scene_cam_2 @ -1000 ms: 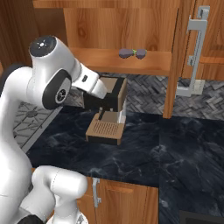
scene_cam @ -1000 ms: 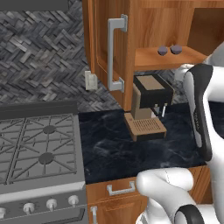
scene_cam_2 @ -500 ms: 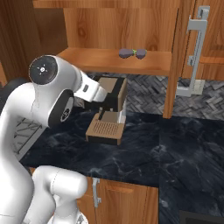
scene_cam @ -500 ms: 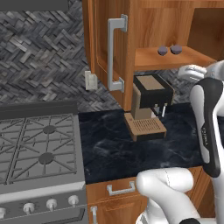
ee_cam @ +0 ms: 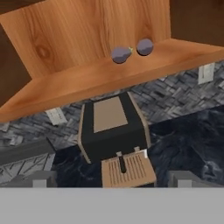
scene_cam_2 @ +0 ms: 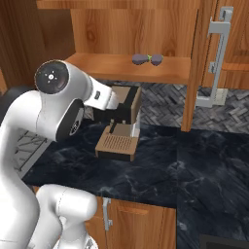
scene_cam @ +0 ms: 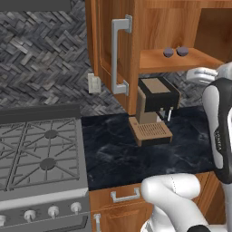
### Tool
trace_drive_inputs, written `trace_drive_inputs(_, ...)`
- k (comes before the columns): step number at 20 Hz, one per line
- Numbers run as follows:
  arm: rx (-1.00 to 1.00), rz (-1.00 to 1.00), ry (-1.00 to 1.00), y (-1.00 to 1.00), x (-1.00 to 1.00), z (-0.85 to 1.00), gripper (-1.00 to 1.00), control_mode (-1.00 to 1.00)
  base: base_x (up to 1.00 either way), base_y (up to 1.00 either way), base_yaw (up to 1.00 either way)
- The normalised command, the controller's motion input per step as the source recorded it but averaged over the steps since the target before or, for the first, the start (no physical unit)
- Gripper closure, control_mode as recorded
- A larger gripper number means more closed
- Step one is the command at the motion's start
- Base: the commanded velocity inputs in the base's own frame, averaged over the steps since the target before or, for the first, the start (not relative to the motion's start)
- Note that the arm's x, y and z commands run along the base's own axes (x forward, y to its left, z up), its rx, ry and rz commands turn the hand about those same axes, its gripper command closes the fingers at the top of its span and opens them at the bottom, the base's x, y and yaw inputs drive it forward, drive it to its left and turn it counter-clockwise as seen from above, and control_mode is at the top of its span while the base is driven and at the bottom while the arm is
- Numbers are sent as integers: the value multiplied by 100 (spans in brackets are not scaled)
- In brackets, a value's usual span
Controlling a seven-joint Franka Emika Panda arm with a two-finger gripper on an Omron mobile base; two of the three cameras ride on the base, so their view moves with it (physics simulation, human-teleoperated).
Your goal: Pick the eggplants from the cabinet and place them in one bowl. Pick the potato from the sink and place it in the other bowl.
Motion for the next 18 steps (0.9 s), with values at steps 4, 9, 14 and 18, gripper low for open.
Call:
trace_drive_inputs(4, -7, 0, 14, -8, -3, 7, -100, -100, 0, 0, 0)
trace_drive_inputs(9, -10, -2, 11, -6, -8, 17, -100, -100, 0, 0, 0)
trace_drive_inputs(14, -6, -1, 1, 0, -9, 15, -100, -100, 0, 0, 0)
trace_drive_inputs(18, -2, 0, -4, 4, 2, -3, -100, -100, 0, 0, 0)
